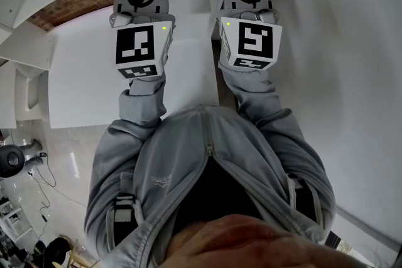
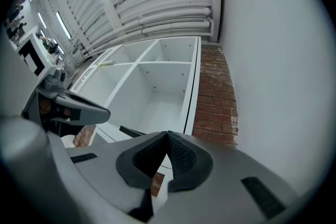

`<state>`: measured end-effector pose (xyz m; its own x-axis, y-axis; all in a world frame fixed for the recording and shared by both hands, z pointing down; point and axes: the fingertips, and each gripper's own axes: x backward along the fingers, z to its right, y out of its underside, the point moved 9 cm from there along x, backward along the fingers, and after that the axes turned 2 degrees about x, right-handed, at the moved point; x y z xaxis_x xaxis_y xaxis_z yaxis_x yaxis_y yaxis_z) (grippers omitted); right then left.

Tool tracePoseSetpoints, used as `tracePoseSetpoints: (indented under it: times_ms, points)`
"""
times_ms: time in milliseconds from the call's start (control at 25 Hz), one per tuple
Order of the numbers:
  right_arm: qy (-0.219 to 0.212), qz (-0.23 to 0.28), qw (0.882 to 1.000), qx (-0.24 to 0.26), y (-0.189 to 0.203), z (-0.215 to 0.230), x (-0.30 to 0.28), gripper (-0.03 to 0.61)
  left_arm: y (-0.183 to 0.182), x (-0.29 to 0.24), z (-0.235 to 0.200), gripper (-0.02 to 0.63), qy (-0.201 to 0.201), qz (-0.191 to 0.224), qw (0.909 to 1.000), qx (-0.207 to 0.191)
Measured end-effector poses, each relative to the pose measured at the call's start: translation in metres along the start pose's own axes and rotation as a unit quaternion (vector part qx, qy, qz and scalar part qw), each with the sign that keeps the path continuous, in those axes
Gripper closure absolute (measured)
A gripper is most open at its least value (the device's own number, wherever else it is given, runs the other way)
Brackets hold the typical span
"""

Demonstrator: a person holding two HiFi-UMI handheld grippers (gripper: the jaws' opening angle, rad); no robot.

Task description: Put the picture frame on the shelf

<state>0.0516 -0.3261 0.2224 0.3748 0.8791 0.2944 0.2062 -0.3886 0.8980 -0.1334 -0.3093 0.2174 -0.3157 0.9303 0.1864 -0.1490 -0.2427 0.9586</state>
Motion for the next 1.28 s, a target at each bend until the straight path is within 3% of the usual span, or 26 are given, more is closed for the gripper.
tracePoseSetpoints:
  times_ms: [560,920,1280]
  points:
    - [-0.018,-0.051,0.998,-0.039,0.042,-0.021,0.085,0.551,0.048,0.061,0.045,0.606,0.0,-0.047,0.9983,0.033]
    - [-0.032,-0.057,0.995,-0.076,0.071,-0.044,0.125,0.551,0.083,0.097,0.066,0.606,0.007,-0.082,0.9954,0.049]
    - [-0.04,-0.054,0.994,-0.086,0.078,-0.052,0.136,0.552,0.095,0.111,0.077,0.606,0.013,-0.08,0.9948,0.062]
